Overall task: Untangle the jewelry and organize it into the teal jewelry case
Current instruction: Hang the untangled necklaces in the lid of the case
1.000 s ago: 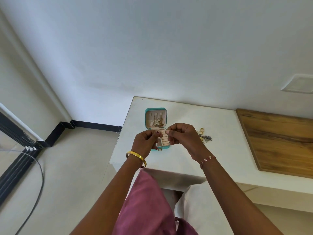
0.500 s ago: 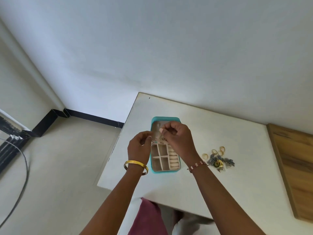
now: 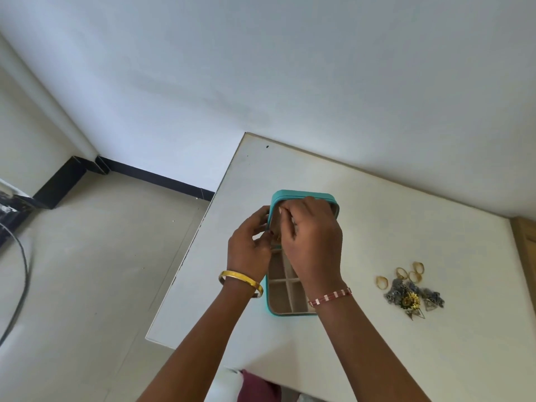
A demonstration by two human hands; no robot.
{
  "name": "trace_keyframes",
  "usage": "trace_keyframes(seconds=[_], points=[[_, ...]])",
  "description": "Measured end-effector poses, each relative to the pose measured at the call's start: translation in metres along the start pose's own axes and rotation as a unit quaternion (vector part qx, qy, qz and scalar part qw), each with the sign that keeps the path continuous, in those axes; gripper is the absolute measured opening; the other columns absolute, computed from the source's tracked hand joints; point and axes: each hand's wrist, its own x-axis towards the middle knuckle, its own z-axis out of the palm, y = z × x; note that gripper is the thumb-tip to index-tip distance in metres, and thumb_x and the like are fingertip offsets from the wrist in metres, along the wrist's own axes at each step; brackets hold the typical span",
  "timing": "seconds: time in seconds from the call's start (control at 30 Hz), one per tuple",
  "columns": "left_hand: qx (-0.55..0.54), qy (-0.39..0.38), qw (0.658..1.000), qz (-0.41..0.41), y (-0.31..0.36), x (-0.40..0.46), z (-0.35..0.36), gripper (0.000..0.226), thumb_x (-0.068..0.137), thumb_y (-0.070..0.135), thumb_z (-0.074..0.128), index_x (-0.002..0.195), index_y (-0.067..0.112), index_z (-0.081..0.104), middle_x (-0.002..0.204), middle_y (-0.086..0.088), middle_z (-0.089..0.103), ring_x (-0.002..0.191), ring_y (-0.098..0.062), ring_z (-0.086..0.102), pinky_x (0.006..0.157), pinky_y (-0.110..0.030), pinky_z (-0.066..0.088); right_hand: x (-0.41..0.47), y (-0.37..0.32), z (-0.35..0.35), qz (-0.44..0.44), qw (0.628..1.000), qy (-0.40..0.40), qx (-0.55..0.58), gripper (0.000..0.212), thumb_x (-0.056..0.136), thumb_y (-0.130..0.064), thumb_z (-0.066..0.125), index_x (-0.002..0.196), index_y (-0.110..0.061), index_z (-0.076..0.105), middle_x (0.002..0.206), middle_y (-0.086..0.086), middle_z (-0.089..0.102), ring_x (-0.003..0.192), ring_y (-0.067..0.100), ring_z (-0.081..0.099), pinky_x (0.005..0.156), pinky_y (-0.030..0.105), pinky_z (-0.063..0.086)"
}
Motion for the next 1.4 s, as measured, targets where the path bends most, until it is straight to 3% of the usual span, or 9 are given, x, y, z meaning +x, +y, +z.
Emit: trace_keyframes(seconds=[0.13, 0.33, 0.4, 0.63, 0.73, 0.97, 1.13, 1.23, 1.4], points=[[-0.005, 0.012, 1.000, -0.013, -0.003, -0.001, -0.001, 0.042, 0.087, 0.001, 0.053, 0.128, 0.014, 0.051, 0.126, -0.004, 0.058, 0.099, -0.004, 0.051, 0.085, -0.011, 0.037, 0.000, 0.001, 0.006, -0.016, 0.999, 0.020, -0.031, 0.016, 0.079, -0.016, 0.070, 0.088, -0.003, 0.069, 0.081, 0.011, 0.071, 0.077, 0.026, 0.067, 0.073, 0.033, 0.056], [-0.003, 0.008, 1.000, -0.022, -0.002, -0.001, -0.002, 0.044, 0.087, 0.001, 0.053, 0.129, 0.015, 0.050, 0.128, -0.003, 0.057, 0.099, -0.003, 0.050, 0.088, -0.016, 0.038, 0.001, -0.006, 0.005, 0.083, 0.995, 0.046, 0.038, 0.012, 0.074, -0.011, 0.075, 0.081, -0.003, 0.068, 0.077, 0.010, 0.071, 0.074, 0.025, 0.066, 0.067, 0.031, 0.056], [-0.006, 0.008, 1.000, -0.026, -0.001, -0.002, -0.002, 0.044, 0.087, 0.001, 0.053, 0.129, 0.015, 0.050, 0.128, -0.003, 0.057, 0.100, -0.004, 0.050, 0.092, -0.020, 0.040, 0.000, -0.004, 0.004, 0.075, 0.996, 0.044, 0.034, 0.011, 0.074, -0.011, 0.074, 0.080, -0.003, 0.068, 0.077, 0.009, 0.071, 0.075, 0.025, 0.066, 0.067, 0.031, 0.056], [-0.016, 0.009, 1.000, -0.018, -0.002, -0.002, -0.001, 0.044, 0.086, 0.000, 0.054, 0.128, 0.014, 0.051, 0.126, -0.004, 0.058, 0.100, -0.006, 0.053, 0.087, -0.016, 0.039, -0.010, 0.011, 0.005, 0.032, 0.999, 0.021, -0.021, 0.015, 0.074, -0.013, 0.074, 0.085, -0.004, 0.068, 0.081, 0.011, 0.071, 0.077, 0.026, 0.066, 0.069, 0.030, 0.053], [-0.011, 0.008, 1.000, -0.010, -0.003, -0.002, -0.001, 0.043, 0.086, 0.001, 0.055, 0.127, 0.014, 0.052, 0.124, -0.003, 0.059, 0.098, -0.005, 0.054, 0.082, -0.010, 0.038, -0.016, 0.016, 0.002, 0.017, 0.999, 0.029, -0.026, 0.018, 0.082, -0.020, 0.064, 0.093, -0.007, 0.068, 0.087, 0.009, 0.071, 0.081, 0.025, 0.065, 0.072, 0.029, 0.049], [0.001, -0.013, 1.000, 0.000, -0.002, -0.002, -0.004, 0.045, 0.087, 0.002, 0.054, 0.129, 0.015, 0.049, 0.125, -0.003, 0.059, 0.099, -0.005, 0.053, 0.087, -0.021, 0.043, -0.043, 0.031, -0.020, 0.168, 0.977, 0.074, 0.111, 0.022, 0.081, -0.004, 0.064, 0.102, -0.006, 0.064, 0.087, 0.010, 0.061, 0.080, 0.019, 0.053, 0.064, 0.024, 0.046], [0.010, -0.024, 1.000, 0.012, 0.001, -0.006, -0.005, 0.044, 0.087, 0.004, 0.053, 0.130, 0.017, 0.048, 0.122, -0.002, 0.060, 0.098, -0.003, 0.052, 0.080, -0.009, 0.040, -0.066, 0.042, -0.021, 0.345, 0.916, -0.019, 0.205, 0.023, 0.083, -0.012, 0.065, 0.106, -0.012, 0.063, 0.091, 0.004, 0.059, 0.075, 0.018, 0.056, 0.061, 0.020, 0.043], [0.013, -0.029, 0.999, -0.002, 0.000, -0.012, -0.007, 0.045, 0.088, 0.007, 0.053, 0.132, 0.018, 0.046, 0.121, -0.002, 0.060, 0.100, -0.003, 0.052, 0.081, -0.010, 0.039, -0.084, 0.042, -0.021, 0.367, 0.900, -0.078, 0.220, 0.015, 0.084, -0.014, 0.064, 0.099, -0.011, 0.065, 0.089, 0.006, 0.064, 0.074, 0.014, 0.057, 0.064, 0.016, 0.045], [-0.010, 0.005, 0.998, -0.062, -0.014, -0.047, -0.013, 0.039, 0.088, 0.003, 0.053, 0.127, 0.010, 0.051, 0.120, -0.007, 0.060, 0.098, -0.009, 0.055, 0.084, -0.012, 0.041, -0.096, 0.039, -0.028, 0.372, 0.895, -0.093, 0.227, 0.015, 0.085, -0.012, 0.063, 0.099, -0.011, 0.066, 0.084, 0.003, 0.065, 0.073, 0.015, 0.059, 0.066, 0.017, 0.048]])
